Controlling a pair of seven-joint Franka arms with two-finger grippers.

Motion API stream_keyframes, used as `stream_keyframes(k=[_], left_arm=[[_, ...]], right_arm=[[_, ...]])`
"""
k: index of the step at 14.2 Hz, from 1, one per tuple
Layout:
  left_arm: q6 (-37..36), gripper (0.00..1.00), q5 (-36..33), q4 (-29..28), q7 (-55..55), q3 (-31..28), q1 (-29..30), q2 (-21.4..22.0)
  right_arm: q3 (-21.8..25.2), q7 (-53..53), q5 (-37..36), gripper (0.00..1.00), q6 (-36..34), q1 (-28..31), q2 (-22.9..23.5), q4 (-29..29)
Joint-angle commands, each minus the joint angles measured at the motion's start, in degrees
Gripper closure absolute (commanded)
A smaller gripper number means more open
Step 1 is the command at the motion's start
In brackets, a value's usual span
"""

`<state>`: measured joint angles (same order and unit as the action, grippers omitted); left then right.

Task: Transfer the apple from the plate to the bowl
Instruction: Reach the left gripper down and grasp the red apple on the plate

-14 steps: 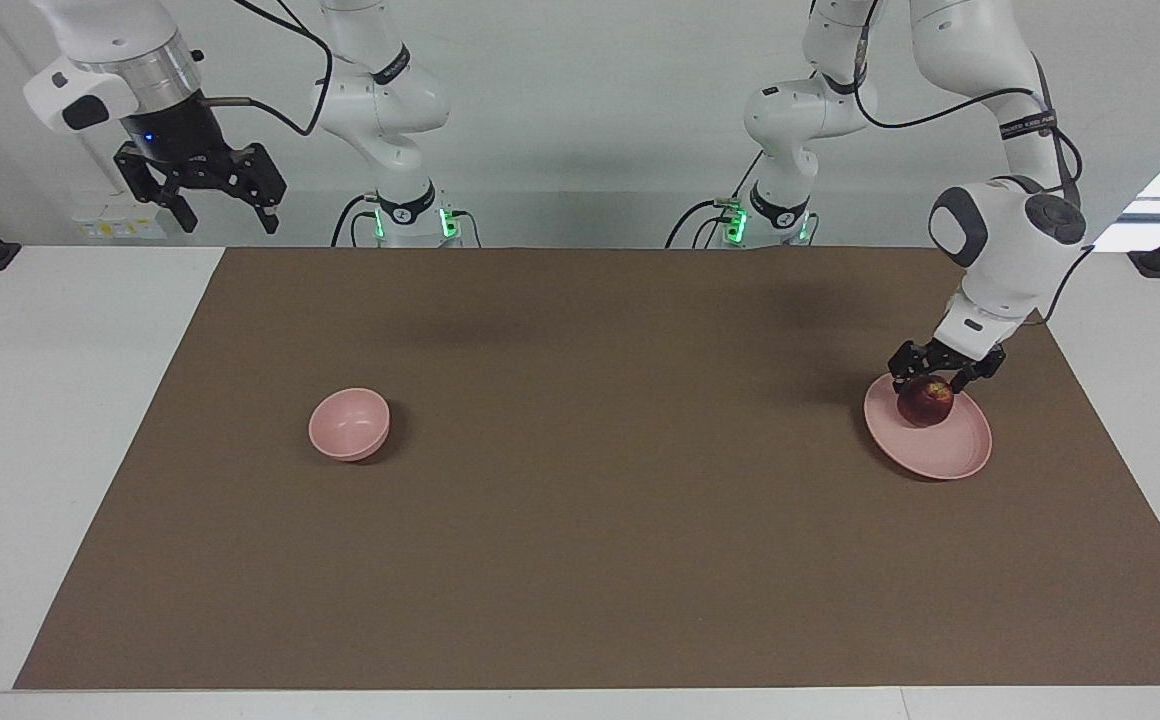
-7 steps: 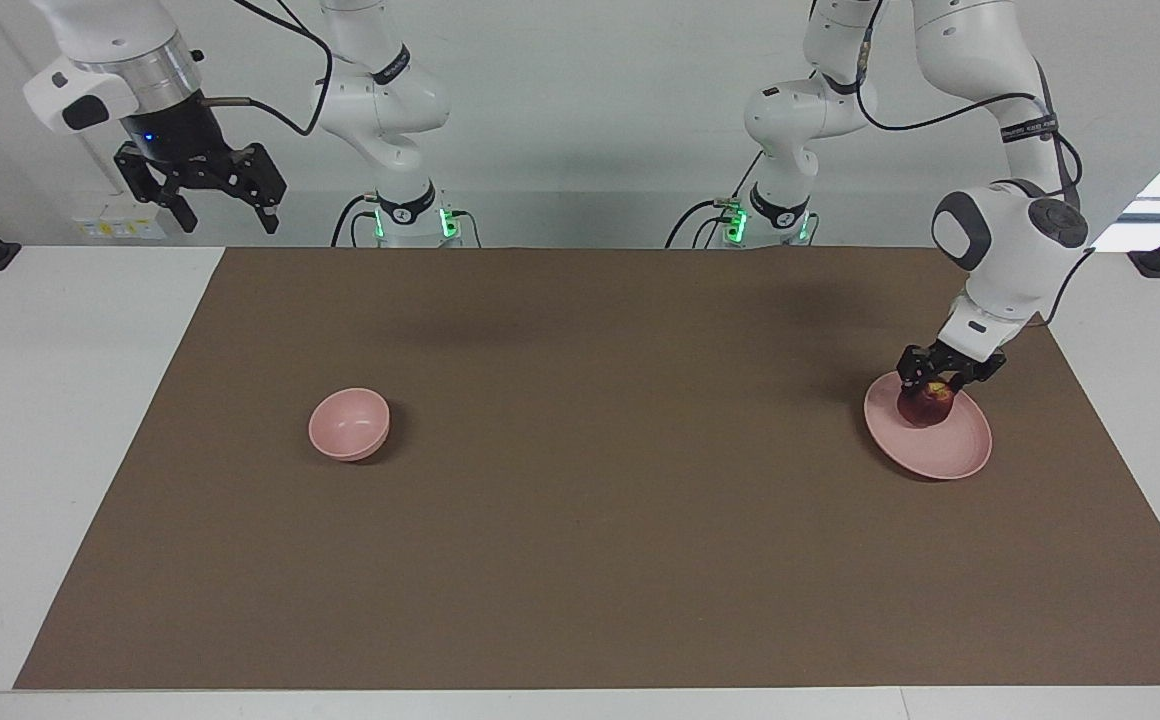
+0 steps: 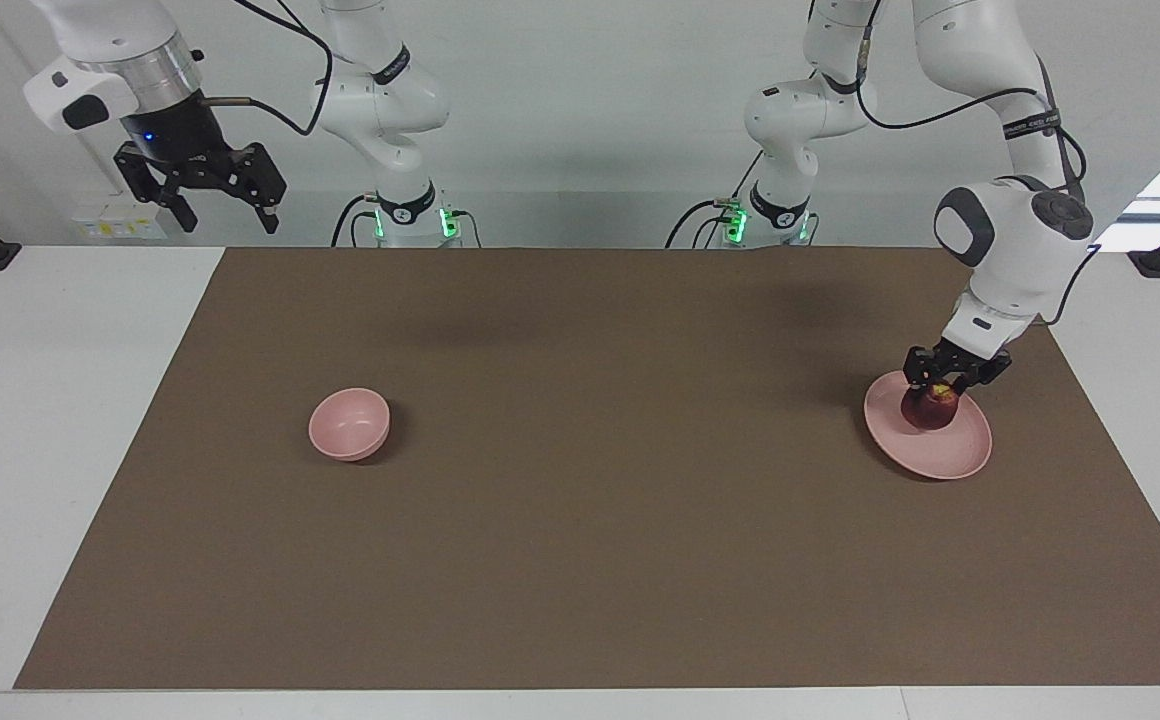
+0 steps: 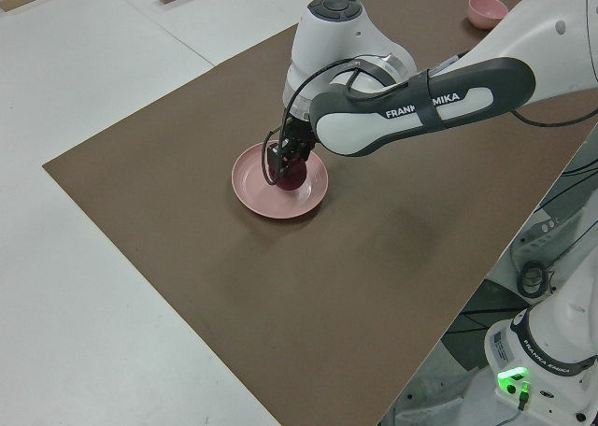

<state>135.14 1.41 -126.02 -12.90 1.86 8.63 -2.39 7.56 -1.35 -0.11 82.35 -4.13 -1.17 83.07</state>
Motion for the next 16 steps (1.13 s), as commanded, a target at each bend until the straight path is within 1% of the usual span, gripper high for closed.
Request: stream_keyframes(k=[1, 2, 3, 5, 6, 7, 10, 12, 14, 16], left_arm=[[-4.7, 1.00, 4.3, 0.2, 0.2, 0.1, -3.0, 5.2], [-7.0, 1.00, 7.3, 1.0, 0.2, 0.2, -4.0, 6.2], [-11.0, 1.00, 9.6, 2.6, 0.6, 0.0, -6.1, 6.8], [-17.9, 1.00, 12.5, 5.1, 3.4, 0.5, -7.1, 8.1], [-19.2, 1.00, 15.8, 5.5, 4.3, 1.2, -8.2, 8.8], [-20.3, 1.00, 19.1, 5.9, 5.9, 1.3, -9.1, 9.3], [-22.5, 1.00, 28.8, 6.2, 7.3, 1.7, -10.6, 9.7], [-22.4, 1.00, 32.9, 6.2, 10.2, 2.1, -12.9, 9.7], [-22.4, 1.00, 40.0, 6.2, 11.1, 2.1, -14.3, 9.7], [-21.6, 1.00, 45.0, 6.3, 12.6, 4.4, -14.5, 9.7]], right_arm=[[-0.1, 0.7, 2.5, 0.00, 0.9, 0.2, -2.0, 3.7], [-0.1, 3.9, 6.1, 0.00, 2.4, -0.4, -2.4, 5.2], [-0.7, 8.0, 7.9, 0.00, 4.7, -0.7, -2.3, 5.8], [-1.4, 16.0, 8.9, 0.00, 8.5, -5.2, -1.7, 7.2], [-1.7, 19.9, 9.0, 0.00, 9.2, -6.2, -1.8, 7.5], [-1.7, 22.2, 9.1, 0.00, 9.3, -7.5, -1.8, 7.5], [-1.6, 29.2, 16.2, 0.00, 9.8, -7.9, -1.7, 9.1], [-1.8, 36.2, 20.0, 0.00, 13.0, -8.4, -0.9, 10.4], [-1.8, 42.3, 22.1, 0.00, 15.7, -10.8, 0.5, 10.8], [-1.8, 47.8, 25.6, 0.00, 17.9, -12.4, 2.0, 10.8]])
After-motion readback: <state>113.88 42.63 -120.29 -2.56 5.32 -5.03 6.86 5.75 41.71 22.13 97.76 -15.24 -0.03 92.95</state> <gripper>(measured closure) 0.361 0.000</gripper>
